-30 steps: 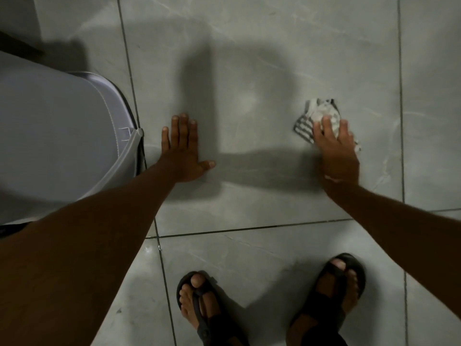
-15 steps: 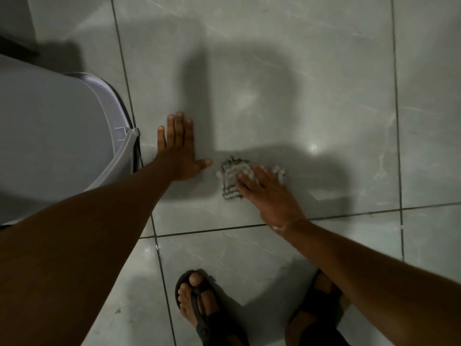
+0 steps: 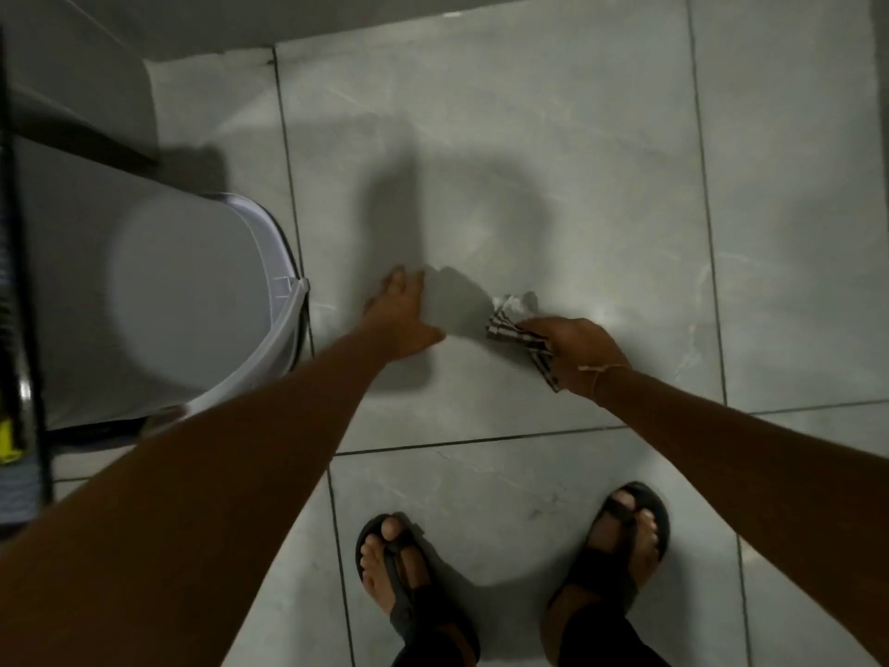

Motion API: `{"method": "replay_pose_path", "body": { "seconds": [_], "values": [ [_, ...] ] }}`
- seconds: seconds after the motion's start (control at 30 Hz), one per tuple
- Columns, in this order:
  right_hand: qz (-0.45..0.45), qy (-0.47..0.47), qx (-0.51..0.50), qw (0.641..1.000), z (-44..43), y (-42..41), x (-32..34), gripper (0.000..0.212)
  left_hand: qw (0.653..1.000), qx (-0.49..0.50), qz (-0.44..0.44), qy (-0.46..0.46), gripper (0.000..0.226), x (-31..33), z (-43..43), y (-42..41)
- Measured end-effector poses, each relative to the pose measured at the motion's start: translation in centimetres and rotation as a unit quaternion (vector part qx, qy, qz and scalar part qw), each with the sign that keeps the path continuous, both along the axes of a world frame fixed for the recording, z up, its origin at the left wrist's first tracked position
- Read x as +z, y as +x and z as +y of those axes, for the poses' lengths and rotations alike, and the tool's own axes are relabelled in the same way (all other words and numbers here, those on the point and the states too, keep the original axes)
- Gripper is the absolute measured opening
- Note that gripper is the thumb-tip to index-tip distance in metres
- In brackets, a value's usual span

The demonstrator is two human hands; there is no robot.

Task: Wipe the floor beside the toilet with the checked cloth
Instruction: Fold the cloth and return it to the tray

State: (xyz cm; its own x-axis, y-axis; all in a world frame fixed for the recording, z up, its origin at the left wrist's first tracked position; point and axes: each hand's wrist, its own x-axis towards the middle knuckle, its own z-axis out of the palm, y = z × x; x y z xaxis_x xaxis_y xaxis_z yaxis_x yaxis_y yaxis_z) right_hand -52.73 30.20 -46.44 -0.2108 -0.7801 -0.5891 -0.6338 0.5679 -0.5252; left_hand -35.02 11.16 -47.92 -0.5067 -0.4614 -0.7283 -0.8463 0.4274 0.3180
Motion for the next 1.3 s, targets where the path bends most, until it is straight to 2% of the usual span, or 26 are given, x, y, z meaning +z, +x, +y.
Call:
{"method": "replay_pose_path", "body": {
  "seconds": [0.1, 0.23, 0.3, 0.43, 0.53, 0.63, 0.73, 0.8, 0.9, 1.1, 1.23, 1.3],
  "values": [
    [-0.035, 0.020, -0.026, 0.999, -1.2, -0.8, 4.0, 0.035, 0.990, 0.077, 0.098, 0.063, 0.106, 4.5, 0.9, -1.1],
    [-0.093, 0.048, -0.059, 0.993, -2.4, -1.2, 9.6, 0.041, 0.974, 0.085, 0.153, 0.142, 0.102, 10.5, 2.3, -1.5],
    [-0.136, 0.034, -0.077, 0.987, -3.4, -1.2, 12.9, 0.040, 0.968, 0.086, 0.171, 0.162, 0.094, 13.5, 3.1, -1.1],
    [-0.184, 0.012, -0.084, 0.979, -5.4, -0.4, 19.7, 0.042, 0.954, 0.170, 0.220, 0.114, 0.061, 19.5, 3.8, 0.5],
    [-0.217, 0.009, -0.098, 0.971, -6.4, 0.5, 23.7, 0.045, 0.946, 0.231, 0.202, 0.102, 0.057, 23.2, 3.4, 1.8],
    [-0.247, 0.008, -0.136, 0.959, -7.3, 1.5, 27.1, 0.035, 0.929, 0.271, 0.229, 0.102, 0.037, 26.5, 2.7, 3.7],
    [-0.254, 0.005, -0.153, 0.955, -8.4, 3.1, 29.8, 0.028, 0.902, 0.339, 0.254, 0.087, 0.029, 29.0, 1.9, 6.4],
    [-0.255, 0.004, -0.153, 0.955, -9.6, 4.3, 31.3, 0.028, 0.864, 0.416, 0.268, 0.094, 0.029, 30.1, 1.4, 8.5],
    [-0.254, 0.001, -0.150, 0.955, -12.8, 7.1, 33.0, 0.032, 0.785, 0.528, 0.310, 0.094, 0.025, 31.6, 0.2, 12.5],
    [-0.235, -0.060, -0.165, 0.956, -22.1, 16.4, 34.4, 0.035, 0.658, 0.665, 0.343, 0.086, 0.023, 33.9, -2.0, 21.3],
    [-0.195, -0.099, -0.096, 0.971, -28.7, 24.0, 34.3, 0.032, 0.577, 0.738, 0.345, 0.058, 0.019, 34.6, -3.3, 26.3],
    [-0.167, -0.111, -0.046, 0.979, -31.6, 27.6, 34.0, 0.031, 0.552, 0.765, 0.328, 0.051, 0.012, 34.3, -4.2, 28.6]
  ]
}}
